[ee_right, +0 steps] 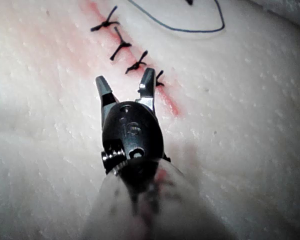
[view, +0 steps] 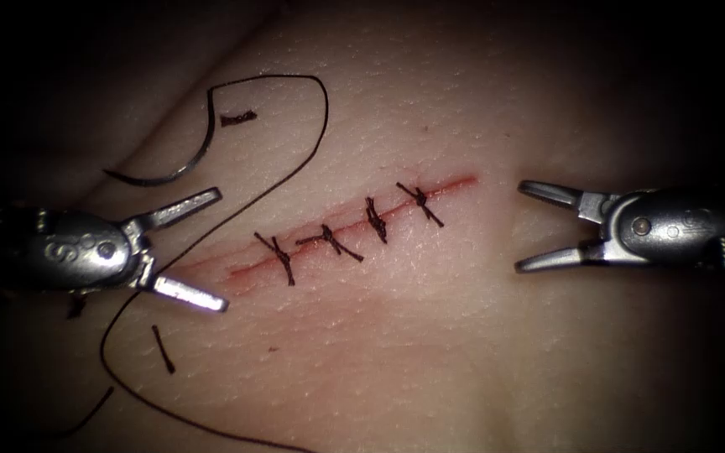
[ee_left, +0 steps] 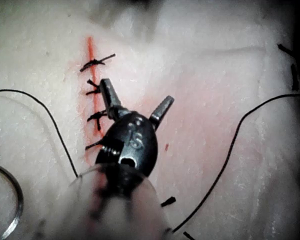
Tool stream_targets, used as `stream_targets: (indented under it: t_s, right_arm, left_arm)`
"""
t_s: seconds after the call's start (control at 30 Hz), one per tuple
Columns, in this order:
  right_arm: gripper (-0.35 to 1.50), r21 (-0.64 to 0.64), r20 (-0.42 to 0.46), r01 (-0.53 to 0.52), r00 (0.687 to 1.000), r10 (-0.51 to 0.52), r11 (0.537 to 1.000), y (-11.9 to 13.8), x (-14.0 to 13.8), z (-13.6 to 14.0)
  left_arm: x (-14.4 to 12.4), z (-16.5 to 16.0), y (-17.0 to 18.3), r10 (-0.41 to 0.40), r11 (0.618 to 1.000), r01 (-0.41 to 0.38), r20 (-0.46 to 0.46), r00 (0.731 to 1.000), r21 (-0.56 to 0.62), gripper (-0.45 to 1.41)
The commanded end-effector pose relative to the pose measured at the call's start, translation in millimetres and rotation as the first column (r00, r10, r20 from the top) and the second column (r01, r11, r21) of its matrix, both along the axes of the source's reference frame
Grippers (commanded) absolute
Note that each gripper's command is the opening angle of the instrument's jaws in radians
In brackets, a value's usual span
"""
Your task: Wound Closure
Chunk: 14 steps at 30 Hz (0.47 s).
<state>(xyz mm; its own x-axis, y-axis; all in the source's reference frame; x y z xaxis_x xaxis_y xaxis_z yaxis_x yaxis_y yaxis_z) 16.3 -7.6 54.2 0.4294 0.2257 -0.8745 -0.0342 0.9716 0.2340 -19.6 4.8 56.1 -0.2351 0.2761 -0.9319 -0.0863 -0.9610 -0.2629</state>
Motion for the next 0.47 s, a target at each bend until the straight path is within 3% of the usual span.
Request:
stream_targets:
  t_s: [0.03, 0.47]
  right_arm:
    - [1.25, 0.002, -0.001, 0.0, 1.0, 0.0, 1.0, -0.7, 1.0, 0.5]
    - [1.27, 0.002, 0.0, -0.003, 1.0, 0.003, 1.0, -1.0, 1.4, 0.1]
  left_arm:
    - [-0.6, 0.6, -0.5, -0.004, 1.0, 0.004, -0.006, 1.0, 0.004, 0.89]
    - [-0.8, 0.6, -0.4, -0.014, 1.0, 0.014, -0.017, 1.0, 0.008, 0.89]
